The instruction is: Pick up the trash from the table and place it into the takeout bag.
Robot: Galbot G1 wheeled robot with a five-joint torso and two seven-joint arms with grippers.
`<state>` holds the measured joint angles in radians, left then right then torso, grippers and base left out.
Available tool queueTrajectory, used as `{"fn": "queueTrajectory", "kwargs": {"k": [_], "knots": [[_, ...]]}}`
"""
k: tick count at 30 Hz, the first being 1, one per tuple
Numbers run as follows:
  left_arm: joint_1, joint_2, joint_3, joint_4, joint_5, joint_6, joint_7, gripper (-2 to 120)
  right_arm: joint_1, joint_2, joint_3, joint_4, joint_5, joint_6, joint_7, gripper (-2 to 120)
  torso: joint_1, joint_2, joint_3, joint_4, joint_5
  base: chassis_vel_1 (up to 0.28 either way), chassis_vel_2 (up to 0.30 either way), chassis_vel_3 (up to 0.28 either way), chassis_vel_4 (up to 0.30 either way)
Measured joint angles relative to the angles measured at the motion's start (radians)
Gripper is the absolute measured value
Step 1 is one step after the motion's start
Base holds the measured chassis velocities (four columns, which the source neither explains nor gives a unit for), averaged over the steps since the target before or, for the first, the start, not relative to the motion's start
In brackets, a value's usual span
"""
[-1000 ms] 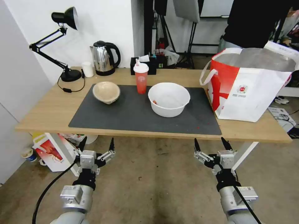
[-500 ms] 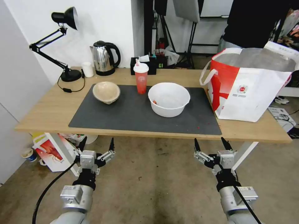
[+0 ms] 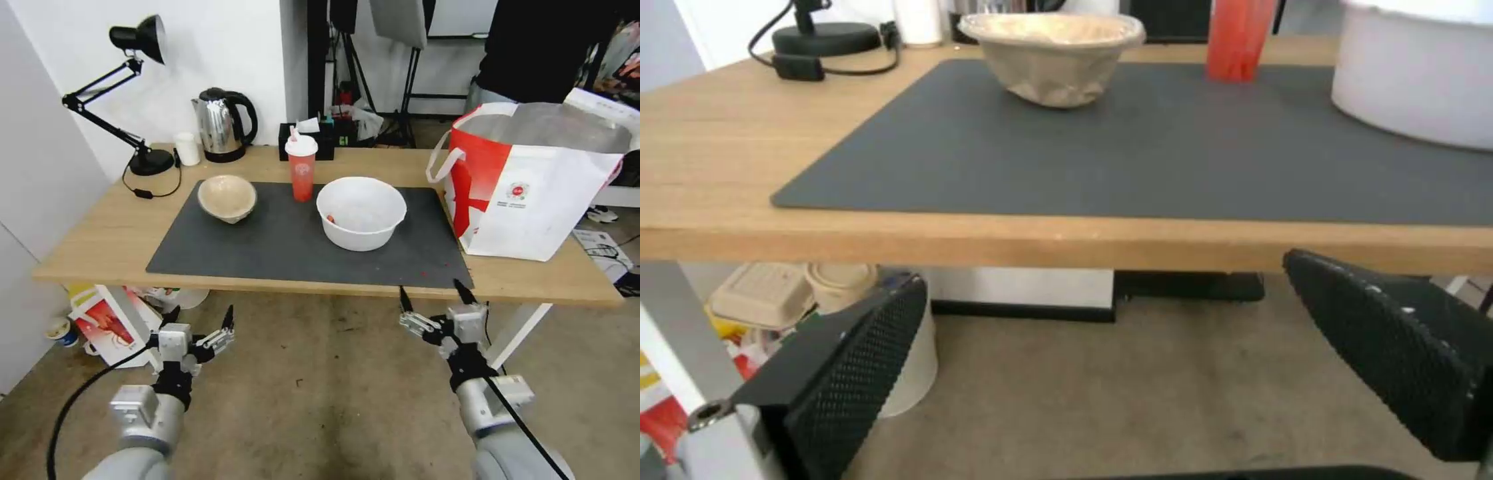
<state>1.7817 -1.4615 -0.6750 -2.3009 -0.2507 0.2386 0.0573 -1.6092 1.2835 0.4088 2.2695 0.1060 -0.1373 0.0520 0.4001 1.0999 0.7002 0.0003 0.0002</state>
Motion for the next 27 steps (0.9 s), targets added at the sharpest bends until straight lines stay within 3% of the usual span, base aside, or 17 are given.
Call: {"fn": "queueTrajectory", "kwargs": {"k": [7,13,17,23,27], "knots": [[0.014,0.0,-0.009,-0.032,-0.012,0.007,0.003,100,0.182,-0.204,-0.139,-0.032,0.106,-0.138,0.055,100,0.0,0.0,0.0,-0.0002,-0.0001,0.0,0.0,0.0,0.0],[0.015,-0.003,-0.008,-0.033,-0.012,0.004,0.003,100,0.264,-0.295,-0.201,-0.047,0.153,-0.199,0.08,100,0.0,0.0,0.0,-0.0003,0.0,0.0,0.0,0.0,0.0],[0.016,-0.011,-0.007,-0.038,-0.012,-0.007,0.001,100,0.364,-0.408,-0.277,-0.064,0.211,-0.275,0.109,100,0.0,0.0,0.0,-0.0003,0.0001,0.0,0.0,0.0,0.0],[0.019,-0.015,-0.006,-0.044,-0.012,-0.009,0.0,100,0.391,-0.444,-0.295,-0.065,0.231,-0.299,0.122,100,0.0,0.0,0.0,0.0003,-0.0001,0.0,0.0,0.0,0.0],[0.024,-0.019,-0.004,-0.056,-0.009,-0.011,-0.003,100,0.397,-0.465,-0.295,-0.042,0.247,-0.313,0.136,100,0.0,0.0,0.0,-0.0005,-0.0005,0.0,0.0,0.0,0.0]]}}
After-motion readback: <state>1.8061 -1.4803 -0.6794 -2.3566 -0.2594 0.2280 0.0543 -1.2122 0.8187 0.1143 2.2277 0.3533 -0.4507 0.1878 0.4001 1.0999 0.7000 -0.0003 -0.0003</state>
